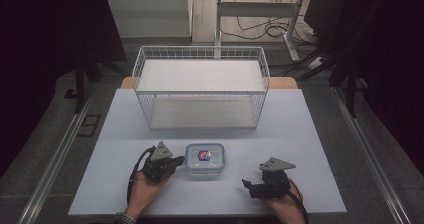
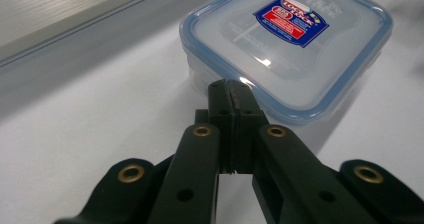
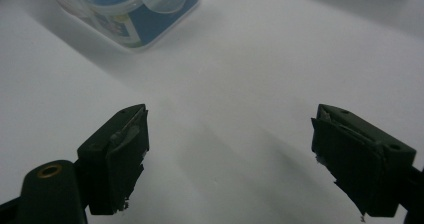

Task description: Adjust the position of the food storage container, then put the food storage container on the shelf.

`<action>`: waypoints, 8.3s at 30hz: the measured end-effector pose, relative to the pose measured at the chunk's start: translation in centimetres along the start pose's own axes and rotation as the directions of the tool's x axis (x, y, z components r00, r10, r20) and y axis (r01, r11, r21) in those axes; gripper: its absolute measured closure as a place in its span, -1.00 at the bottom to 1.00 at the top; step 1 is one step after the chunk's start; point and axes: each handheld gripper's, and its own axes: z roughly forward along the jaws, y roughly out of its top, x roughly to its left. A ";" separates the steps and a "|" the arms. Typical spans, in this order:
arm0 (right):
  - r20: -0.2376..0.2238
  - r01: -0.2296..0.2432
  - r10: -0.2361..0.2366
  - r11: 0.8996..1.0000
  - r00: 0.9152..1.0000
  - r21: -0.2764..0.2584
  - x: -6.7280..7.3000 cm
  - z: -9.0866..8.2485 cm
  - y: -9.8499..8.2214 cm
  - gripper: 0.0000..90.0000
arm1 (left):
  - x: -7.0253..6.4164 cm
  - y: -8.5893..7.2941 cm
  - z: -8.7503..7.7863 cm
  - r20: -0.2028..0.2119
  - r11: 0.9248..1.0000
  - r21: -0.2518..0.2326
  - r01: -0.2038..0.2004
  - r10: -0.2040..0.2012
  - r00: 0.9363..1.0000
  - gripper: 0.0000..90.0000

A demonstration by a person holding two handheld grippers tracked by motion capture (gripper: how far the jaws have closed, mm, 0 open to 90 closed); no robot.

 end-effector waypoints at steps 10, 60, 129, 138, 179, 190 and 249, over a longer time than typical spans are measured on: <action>-0.026 -0.025 0.025 1.000 0.999 -0.010 -0.3 -0.3 0.0 -0.72 | 1.4 -0.9 -1.2 0.004 0.998 -0.027 0.064 -0.064 0.998 -0.22; -0.350 -0.084 0.125 0.988 0.929 0.128 1.0 8.0 8.8 -0.69 | 1.7 2.4 3.6 0.279 0.993 0.064 0.104 -0.117 0.953 -0.78; -0.532 -0.227 0.193 0.974 0.824 0.002 -1.8 3.6 8.6 0.30 | 4.4 1.9 -1.0 0.474 0.958 -0.047 0.284 -0.229 0.850 0.30; -0.532 -0.221 0.172 0.975 0.829 -0.028 -2.4 2.5 11.3 0.30 | 5.1 4.8 -2.4 0.463 0.953 -0.074 0.295 -0.229 0.857 0.30; -0.503 -0.228 0.125 0.963 0.855 -0.147 -8.3 0.2 28.9 0.29 | 13.5 21.0 -5.9 0.428 0.932 -0.187 0.311 -0.208 0.880 0.29; -0.507 -0.300 0.203 0.947 0.838 -0.117 -10.2 2.4 28.7 0.28 | 14.6 20.7 -3.5 0.433 0.915 -0.194 0.355 -0.244 0.868 0.28; -0.210 -0.057 0.000 0.963 0.978 -0.265 -5.8 0.2 29.1 0.42 | 10.1 19.8 -5.0 0.070 0.959 -0.272 0.077 -0.060 0.996 -0.55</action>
